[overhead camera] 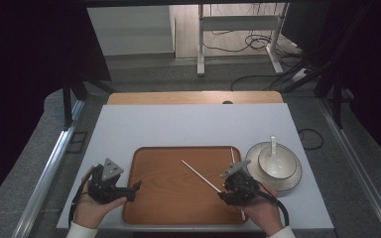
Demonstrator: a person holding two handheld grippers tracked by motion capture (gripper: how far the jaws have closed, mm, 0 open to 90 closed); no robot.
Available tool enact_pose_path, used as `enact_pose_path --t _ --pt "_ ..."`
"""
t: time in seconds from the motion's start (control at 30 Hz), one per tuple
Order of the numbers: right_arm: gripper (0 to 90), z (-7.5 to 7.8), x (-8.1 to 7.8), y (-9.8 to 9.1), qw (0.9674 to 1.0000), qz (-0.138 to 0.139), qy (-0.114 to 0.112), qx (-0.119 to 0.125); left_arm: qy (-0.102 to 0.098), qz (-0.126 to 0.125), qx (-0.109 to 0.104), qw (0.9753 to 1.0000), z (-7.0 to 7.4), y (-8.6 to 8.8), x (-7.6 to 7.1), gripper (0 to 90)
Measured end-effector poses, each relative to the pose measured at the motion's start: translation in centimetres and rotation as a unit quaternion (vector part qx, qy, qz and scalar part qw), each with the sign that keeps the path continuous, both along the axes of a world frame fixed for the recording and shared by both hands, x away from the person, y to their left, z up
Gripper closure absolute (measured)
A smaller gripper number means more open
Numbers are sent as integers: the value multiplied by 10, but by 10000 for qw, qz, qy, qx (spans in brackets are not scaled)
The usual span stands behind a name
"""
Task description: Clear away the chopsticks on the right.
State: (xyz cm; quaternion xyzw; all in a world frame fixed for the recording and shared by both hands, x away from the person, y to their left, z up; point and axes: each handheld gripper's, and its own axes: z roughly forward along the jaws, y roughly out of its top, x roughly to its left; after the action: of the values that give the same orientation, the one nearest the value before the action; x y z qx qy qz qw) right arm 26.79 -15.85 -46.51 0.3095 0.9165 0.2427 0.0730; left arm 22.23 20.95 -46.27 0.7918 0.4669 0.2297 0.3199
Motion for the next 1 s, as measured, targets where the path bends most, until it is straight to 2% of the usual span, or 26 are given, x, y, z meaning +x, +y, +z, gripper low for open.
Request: enact_pose_path --t 0.07,0.13,0.3,0.43,0.63,1.0 --pt "826 -2 8 12 9998 103 98 109 -9 2 0 10000 0 0 0 78" --pt "891 -4 16 23 9995 209 191 168 4 19 8 10000 0 2 0 78" --pt "899 -15 34 44 9986 241 360 307 -14 62 -24 10000 0 5 -1 78" --pt "898 -27 42 57 9987 248 417 177 -26 73 -36 10000 1 6 -1 78" --pt "899 -35 51 43 9980 -161 493 358 -9 67 -11 10000 0 5 -2 78" --pt "899 -34 54 17 9956 -785 371 338 -11 67 -12 10000 0 5 -2 78"
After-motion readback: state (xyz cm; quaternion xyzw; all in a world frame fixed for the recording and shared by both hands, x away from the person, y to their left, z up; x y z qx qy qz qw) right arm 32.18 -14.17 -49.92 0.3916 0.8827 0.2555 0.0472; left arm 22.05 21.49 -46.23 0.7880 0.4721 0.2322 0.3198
